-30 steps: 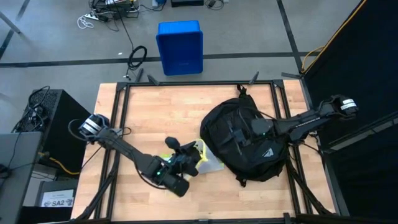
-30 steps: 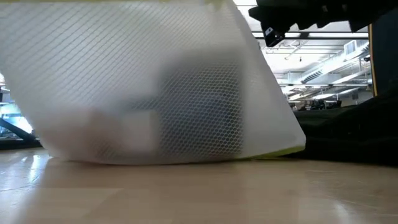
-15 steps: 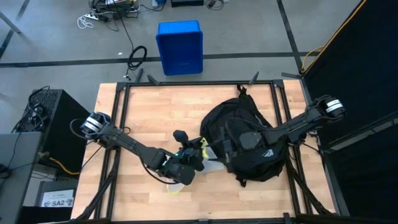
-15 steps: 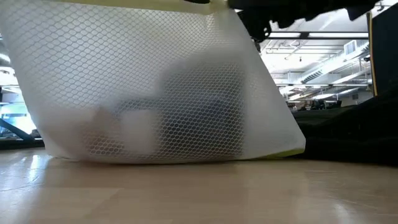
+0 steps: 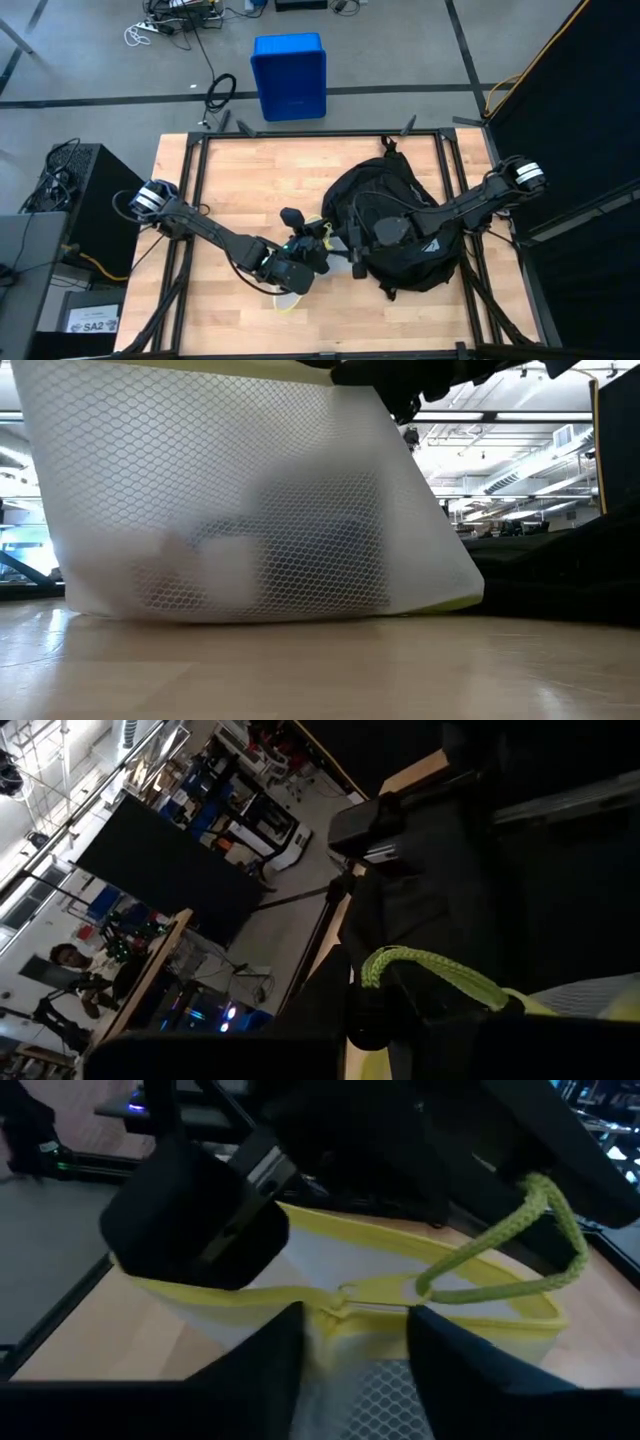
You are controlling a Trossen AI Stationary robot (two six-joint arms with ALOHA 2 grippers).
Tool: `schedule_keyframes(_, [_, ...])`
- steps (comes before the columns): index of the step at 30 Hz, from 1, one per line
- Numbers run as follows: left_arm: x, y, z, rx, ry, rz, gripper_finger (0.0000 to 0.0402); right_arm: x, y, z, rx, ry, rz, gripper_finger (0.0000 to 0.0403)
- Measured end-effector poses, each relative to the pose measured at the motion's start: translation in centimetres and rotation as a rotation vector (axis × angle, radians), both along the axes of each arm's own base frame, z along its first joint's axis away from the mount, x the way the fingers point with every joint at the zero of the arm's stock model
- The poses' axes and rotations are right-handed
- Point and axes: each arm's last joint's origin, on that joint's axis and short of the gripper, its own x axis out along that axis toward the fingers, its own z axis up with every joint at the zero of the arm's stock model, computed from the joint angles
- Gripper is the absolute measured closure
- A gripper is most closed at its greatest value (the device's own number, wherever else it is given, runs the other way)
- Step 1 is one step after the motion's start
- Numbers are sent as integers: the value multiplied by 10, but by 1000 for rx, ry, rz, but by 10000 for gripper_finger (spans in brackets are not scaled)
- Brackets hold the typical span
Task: Unpack backpack
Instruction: Close the white zip bag
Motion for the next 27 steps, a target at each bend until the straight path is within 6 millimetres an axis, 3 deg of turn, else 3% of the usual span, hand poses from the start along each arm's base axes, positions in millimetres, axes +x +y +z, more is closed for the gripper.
schedule_keyframes(4, [-2,1,4,-2,0,-4,401,-1,-3,-4,-31,45,-3,367])
schedule_keyframes(6, [-5,2,8,-5,2,-6,401,-1,-4,-5,-49,56,-7,391])
schedule_keyframes(10, [-20,0,17,-26,2,-17,401,-10,-7,6,-72,60,-24,399])
schedule_keyframes(17, [-64,-3,25,-144,29,-18,401,-44,-21,40,-112,74,-115,402])
schedule_keyframes(27, [-118,-3,22,-300,110,68,401,-82,-45,48,-123,235,-248,403])
